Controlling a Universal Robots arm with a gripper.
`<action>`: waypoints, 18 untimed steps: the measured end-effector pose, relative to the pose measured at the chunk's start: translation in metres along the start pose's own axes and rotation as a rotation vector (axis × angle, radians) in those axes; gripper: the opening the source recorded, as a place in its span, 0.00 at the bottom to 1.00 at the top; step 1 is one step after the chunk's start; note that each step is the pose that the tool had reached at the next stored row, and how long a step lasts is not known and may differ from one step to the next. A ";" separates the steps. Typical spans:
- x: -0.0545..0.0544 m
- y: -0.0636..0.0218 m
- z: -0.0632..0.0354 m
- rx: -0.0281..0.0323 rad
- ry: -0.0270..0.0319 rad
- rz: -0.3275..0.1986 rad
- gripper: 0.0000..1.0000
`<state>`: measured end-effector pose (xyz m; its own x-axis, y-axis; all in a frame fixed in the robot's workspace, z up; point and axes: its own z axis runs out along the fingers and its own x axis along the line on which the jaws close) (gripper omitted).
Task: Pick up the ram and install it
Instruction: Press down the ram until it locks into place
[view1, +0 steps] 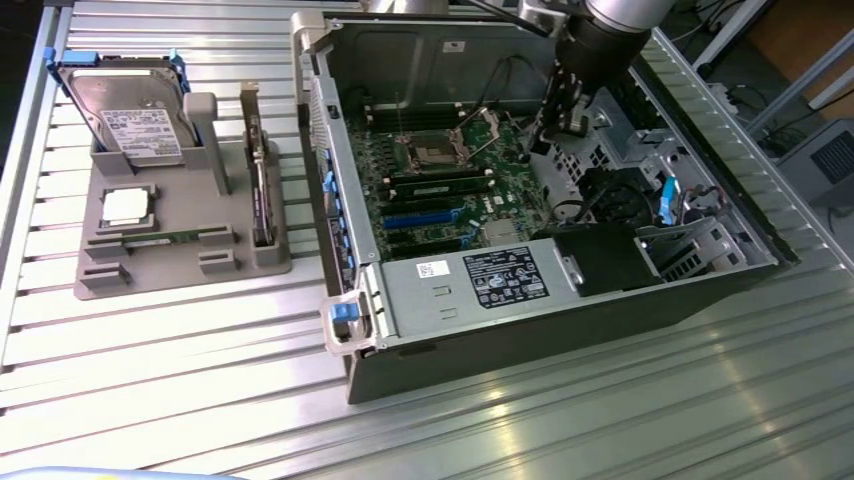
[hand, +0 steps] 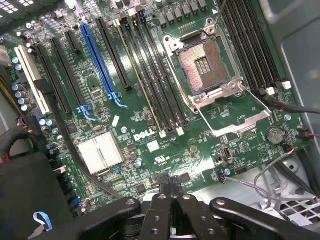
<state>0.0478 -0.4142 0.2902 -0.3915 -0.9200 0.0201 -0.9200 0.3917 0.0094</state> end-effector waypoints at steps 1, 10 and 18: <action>0.000 0.0000 0.0000 0.0007 0.0019 0.007 0.10; 0.000 0.0000 0.0000 0.0045 0.0131 0.069 0.10; 0.000 0.0001 0.0000 0.0102 0.0280 0.121 0.10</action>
<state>0.0477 -0.4140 0.2902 -0.4990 -0.8652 0.0484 -0.8664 0.4994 -0.0050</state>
